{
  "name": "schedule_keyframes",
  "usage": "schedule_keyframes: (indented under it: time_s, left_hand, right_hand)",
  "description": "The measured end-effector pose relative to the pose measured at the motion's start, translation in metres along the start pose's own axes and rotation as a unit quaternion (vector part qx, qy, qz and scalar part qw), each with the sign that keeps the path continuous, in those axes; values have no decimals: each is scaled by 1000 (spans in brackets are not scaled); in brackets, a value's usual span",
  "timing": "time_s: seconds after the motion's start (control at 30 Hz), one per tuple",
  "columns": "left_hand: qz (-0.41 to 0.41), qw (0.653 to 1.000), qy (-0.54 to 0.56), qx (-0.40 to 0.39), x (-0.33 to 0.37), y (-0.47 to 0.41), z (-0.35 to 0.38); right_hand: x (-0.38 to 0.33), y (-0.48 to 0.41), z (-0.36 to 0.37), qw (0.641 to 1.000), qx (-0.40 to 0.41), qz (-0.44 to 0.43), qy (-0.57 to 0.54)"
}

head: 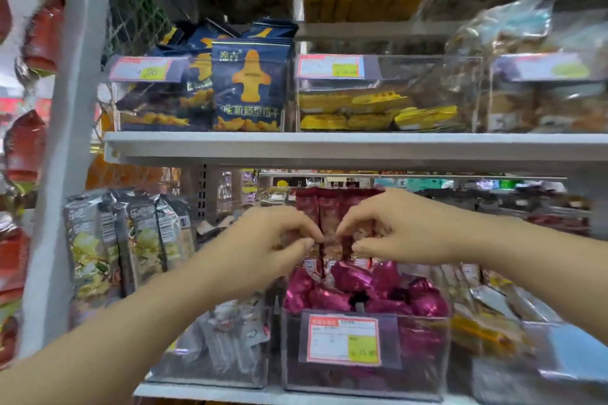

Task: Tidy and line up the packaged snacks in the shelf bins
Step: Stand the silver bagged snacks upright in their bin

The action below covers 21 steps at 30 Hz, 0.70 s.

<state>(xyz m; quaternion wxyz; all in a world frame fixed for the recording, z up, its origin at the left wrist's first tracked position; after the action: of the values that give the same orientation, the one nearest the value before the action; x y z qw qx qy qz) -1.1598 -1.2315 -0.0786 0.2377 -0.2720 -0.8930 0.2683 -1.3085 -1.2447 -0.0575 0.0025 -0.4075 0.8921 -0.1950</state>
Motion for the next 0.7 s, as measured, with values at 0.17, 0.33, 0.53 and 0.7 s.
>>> schedule_keyframes:
  time_s: [0.17,0.33,0.53,0.7]
  left_hand:
    - [44,999,13,-20,52,-33,42]
    - [81,995,-10,-51,102,-73,74]
    - [37,989,-55,-132,104,-117,118]
    - [18,967,-123,-223,82,-135,143]
  right_hand:
    - [48,69,-13,997,-6,70,17]
    - [103,131,-18,990,6,137,13]
    - [154,160,5,987,-1,159,3]
    - [193,147,13,985,-12,168,37]
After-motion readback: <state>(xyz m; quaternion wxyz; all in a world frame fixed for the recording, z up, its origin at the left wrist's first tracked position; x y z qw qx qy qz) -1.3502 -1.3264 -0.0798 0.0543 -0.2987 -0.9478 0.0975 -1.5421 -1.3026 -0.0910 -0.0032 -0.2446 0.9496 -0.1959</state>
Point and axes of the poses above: each hand's wrist, its own y-axis away from the middle knuckle, its own z-axis out of the palm, x = y × z, the point moved 6 cm from there along -y, towards the middle knuckle, and after that the axes turned 9 degrees about -z, right-handed, at the moved point
